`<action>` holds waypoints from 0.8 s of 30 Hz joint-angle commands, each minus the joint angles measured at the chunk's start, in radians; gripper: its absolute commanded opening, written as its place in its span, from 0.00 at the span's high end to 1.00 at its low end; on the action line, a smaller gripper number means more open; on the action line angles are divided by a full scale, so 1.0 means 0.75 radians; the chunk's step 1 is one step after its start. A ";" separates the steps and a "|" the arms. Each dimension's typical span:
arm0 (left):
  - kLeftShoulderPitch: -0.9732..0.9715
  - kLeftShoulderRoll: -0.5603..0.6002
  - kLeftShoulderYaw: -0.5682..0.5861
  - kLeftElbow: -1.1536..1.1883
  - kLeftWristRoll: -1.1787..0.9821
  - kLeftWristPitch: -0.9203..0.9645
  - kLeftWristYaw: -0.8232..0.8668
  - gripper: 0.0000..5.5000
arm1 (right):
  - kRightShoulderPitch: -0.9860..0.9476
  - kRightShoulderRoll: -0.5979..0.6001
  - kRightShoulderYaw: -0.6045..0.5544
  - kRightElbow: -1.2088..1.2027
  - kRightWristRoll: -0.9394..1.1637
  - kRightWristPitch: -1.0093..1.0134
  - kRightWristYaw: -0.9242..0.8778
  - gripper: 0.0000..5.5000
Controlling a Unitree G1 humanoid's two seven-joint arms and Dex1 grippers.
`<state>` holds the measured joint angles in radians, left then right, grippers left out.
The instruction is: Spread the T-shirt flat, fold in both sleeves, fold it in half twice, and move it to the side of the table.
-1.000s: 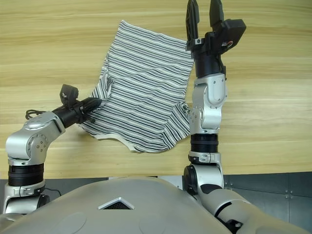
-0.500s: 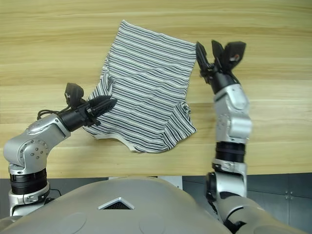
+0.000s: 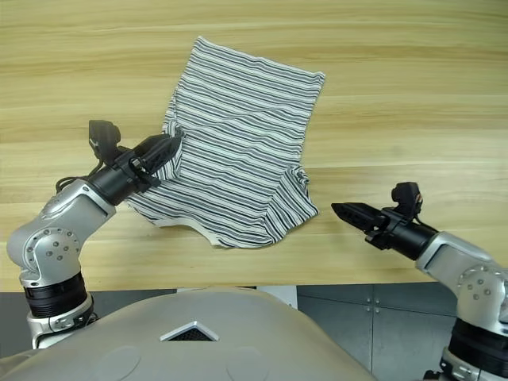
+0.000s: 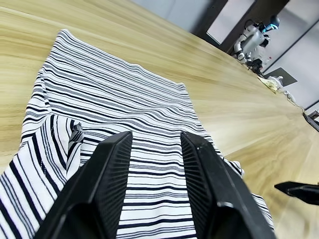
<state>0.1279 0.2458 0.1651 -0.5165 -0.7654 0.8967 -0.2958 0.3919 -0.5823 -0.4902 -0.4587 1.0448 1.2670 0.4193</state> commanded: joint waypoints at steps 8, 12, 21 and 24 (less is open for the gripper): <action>0.015 -0.007 0.058 -0.058 -0.047 0.009 0.095 0.67 | 0.051 0.445 -0.085 -0.159 0.055 0.360 -0.646 0.52; 0.030 -0.007 0.072 -0.075 -0.067 0.004 0.113 0.67 | 0.044 0.507 -0.106 -0.169 0.015 0.341 -0.717 0.52; 0.071 0.014 0.066 -0.074 -0.062 -0.015 0.108 0.67 | -0.007 0.581 0.030 -0.129 -0.075 0.246 -0.742 0.52; 0.074 0.018 0.063 -0.071 -0.060 -0.019 0.106 0.67 | -0.003 0.582 0.060 -0.121 -0.101 0.199 -0.728 0.56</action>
<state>0.1826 0.2458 0.2123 -0.5647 -0.8158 0.8916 -0.2191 0.3444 -0.1540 -0.4746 -0.6146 1.0522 1.3929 -0.0777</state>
